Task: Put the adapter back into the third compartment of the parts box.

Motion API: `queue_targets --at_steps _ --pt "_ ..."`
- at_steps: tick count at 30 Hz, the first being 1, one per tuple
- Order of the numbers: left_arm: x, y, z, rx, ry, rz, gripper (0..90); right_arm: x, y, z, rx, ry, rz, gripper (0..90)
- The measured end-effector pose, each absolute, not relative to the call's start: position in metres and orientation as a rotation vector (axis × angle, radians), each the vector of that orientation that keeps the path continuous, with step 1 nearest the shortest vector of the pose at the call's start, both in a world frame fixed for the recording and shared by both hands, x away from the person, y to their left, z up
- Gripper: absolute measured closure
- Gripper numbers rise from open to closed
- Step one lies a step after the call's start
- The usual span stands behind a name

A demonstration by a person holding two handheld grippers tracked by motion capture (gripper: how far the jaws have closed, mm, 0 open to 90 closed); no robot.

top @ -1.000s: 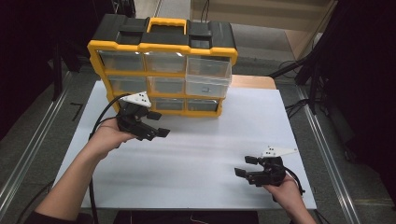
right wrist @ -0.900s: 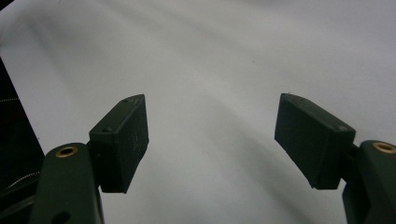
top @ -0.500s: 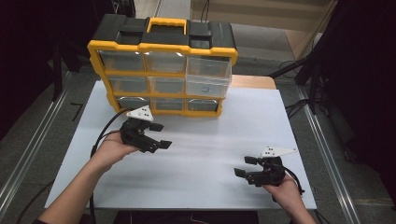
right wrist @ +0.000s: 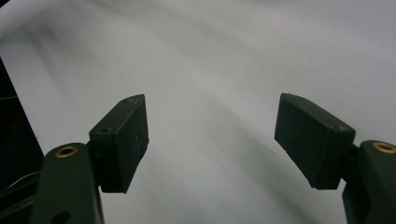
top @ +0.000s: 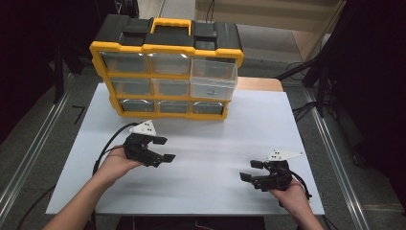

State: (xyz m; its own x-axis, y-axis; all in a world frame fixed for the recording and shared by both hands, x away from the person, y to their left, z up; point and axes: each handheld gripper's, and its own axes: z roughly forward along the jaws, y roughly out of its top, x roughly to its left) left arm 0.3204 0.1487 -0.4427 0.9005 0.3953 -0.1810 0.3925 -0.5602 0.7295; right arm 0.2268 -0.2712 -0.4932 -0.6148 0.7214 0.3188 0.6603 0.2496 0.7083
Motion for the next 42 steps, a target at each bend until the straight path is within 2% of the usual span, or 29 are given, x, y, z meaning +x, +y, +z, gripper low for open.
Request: queue_targets --at_steps 24,26,42 --pt "0.297 0.188 -0.467 2.197 0.674 0.008 26.1 0.232 -0.269 -0.494 1.34 2.439 1.292 24.0" --pt "0.296 0.192 -0.469 2.204 0.687 -0.007 22.4 0.232 -0.269 -0.494 1.342 2.441 1.282 24.0" --pt "0.287 0.223 -0.474 2.201 0.781 0.03 22.4 0.232 -0.27 -0.495 1.357 2.432 1.278 24.0"
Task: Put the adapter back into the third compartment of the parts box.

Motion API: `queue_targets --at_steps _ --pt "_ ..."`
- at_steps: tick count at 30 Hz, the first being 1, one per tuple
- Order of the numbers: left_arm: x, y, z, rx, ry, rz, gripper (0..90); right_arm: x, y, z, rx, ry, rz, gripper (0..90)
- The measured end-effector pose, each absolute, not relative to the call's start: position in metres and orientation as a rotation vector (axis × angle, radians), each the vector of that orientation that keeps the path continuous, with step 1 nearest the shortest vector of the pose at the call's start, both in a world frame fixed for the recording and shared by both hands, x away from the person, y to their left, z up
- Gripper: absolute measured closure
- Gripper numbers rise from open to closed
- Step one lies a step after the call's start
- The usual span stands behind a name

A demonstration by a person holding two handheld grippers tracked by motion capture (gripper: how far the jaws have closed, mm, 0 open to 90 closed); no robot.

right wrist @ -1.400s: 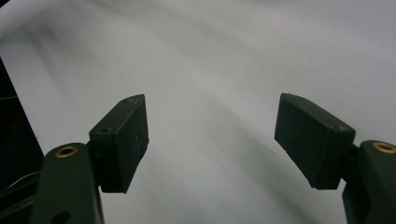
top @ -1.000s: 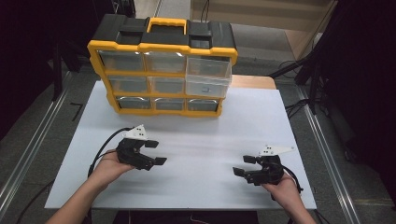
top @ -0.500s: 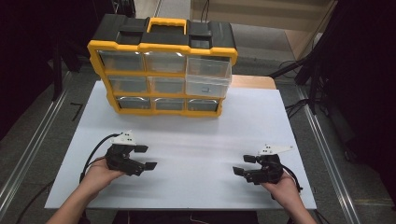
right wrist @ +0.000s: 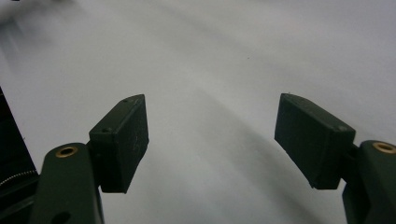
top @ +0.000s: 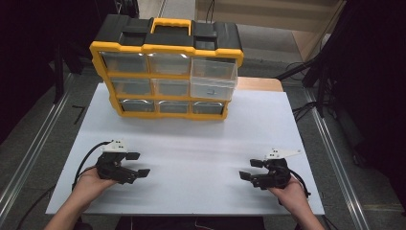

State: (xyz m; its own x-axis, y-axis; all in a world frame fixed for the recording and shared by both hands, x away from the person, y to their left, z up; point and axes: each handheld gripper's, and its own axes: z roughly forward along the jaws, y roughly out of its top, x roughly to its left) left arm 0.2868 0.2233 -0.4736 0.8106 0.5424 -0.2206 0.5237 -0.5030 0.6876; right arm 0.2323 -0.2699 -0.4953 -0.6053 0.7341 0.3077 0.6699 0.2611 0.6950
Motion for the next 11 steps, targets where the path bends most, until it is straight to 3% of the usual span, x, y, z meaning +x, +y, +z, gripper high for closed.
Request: queue_targets --at_steps 11 --pt "0.2853 0.229 -0.4791 2.244 0.793 0.043 22.4 0.233 -0.271 -0.4979 1.374 2.436 1.271 24.1"
